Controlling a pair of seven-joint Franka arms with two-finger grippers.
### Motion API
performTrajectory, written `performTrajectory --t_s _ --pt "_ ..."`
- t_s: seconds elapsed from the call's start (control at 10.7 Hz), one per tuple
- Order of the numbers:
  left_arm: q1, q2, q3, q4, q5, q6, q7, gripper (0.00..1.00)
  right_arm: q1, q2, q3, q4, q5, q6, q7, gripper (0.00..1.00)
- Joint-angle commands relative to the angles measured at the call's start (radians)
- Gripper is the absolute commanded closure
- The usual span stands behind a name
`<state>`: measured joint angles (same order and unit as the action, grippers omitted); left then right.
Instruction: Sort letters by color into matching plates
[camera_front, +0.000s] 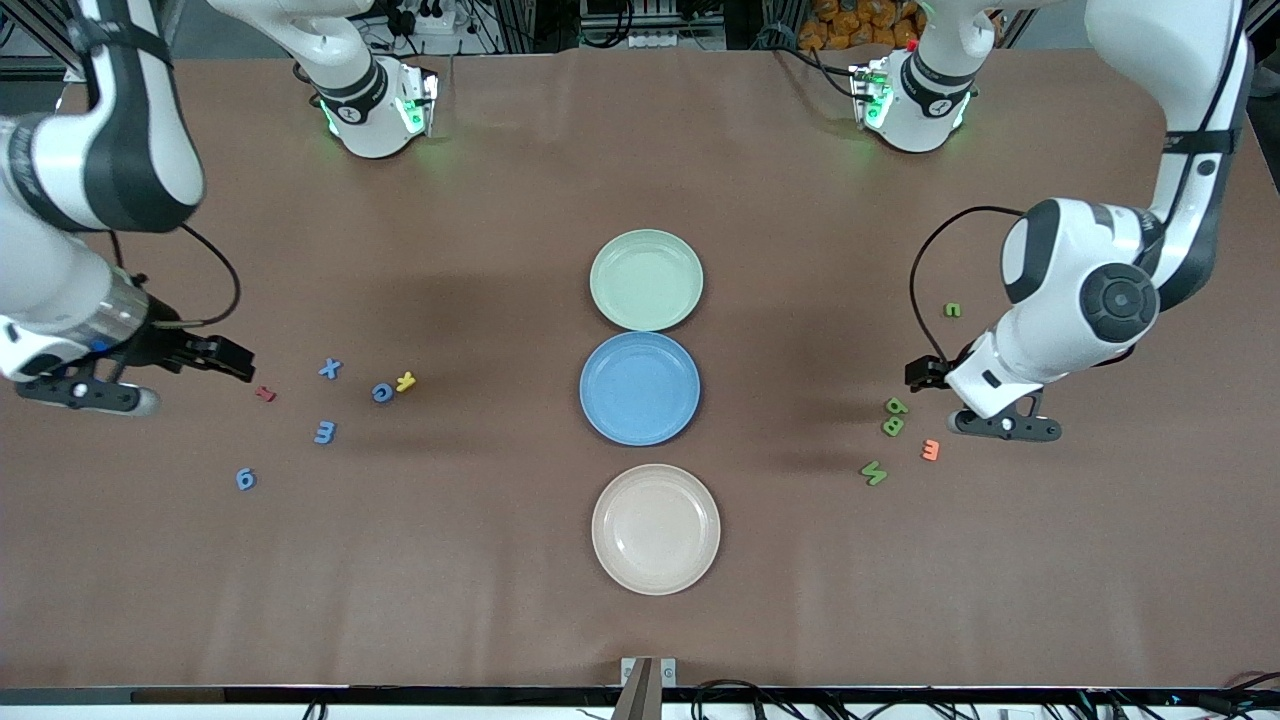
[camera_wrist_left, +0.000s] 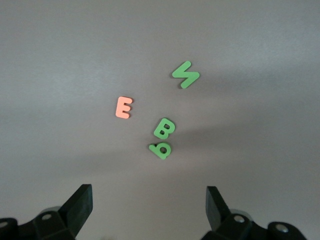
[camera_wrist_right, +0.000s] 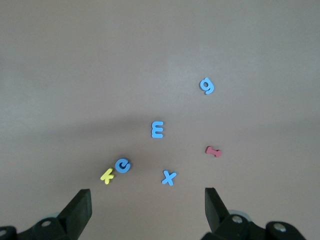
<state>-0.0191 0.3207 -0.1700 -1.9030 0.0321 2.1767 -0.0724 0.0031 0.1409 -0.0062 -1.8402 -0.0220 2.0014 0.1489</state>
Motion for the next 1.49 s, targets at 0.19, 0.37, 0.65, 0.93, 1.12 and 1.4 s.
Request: performTrajectory --t_s 0.19,0.37,0.65,0.93,1.12,1.4 --pt "-0.001 0.073 -0.002 -0.097 0.108 0.216 0.014 0.0 -0.066 -0.017 0.0 -0.353 0.159 0.353 0.021 0.0" --pt "-0.001 0.107 -0.002 -0.102 0.109 0.254 0.014 0.0 -0.077 0.002 0.0 -0.399 0.224 0.396 0.052 0.0" --pt "-0.015 0.112 -0.002 -0.185 0.112 0.362 0.016 0.0 -0.074 0.08 -0.002 -0.401 0.223 0.427 0.15 0.0" --pt "-0.024 0.107 -0.002 -0.205 0.187 0.362 0.014 0.0 -0.077 0.153 -0.003 -0.413 0.221 0.508 0.164 0.0" --pt "-0.025 0.11 -0.003 -0.205 0.225 0.364 0.014 0.0 -0.075 0.201 -0.003 -0.415 0.223 0.549 0.181 0.0" --pt "-0.03 0.115 -0.017 -0.206 0.261 0.373 0.016 0.02 -0.075 0.218 -0.005 -0.438 0.221 0.582 0.181 0.0"
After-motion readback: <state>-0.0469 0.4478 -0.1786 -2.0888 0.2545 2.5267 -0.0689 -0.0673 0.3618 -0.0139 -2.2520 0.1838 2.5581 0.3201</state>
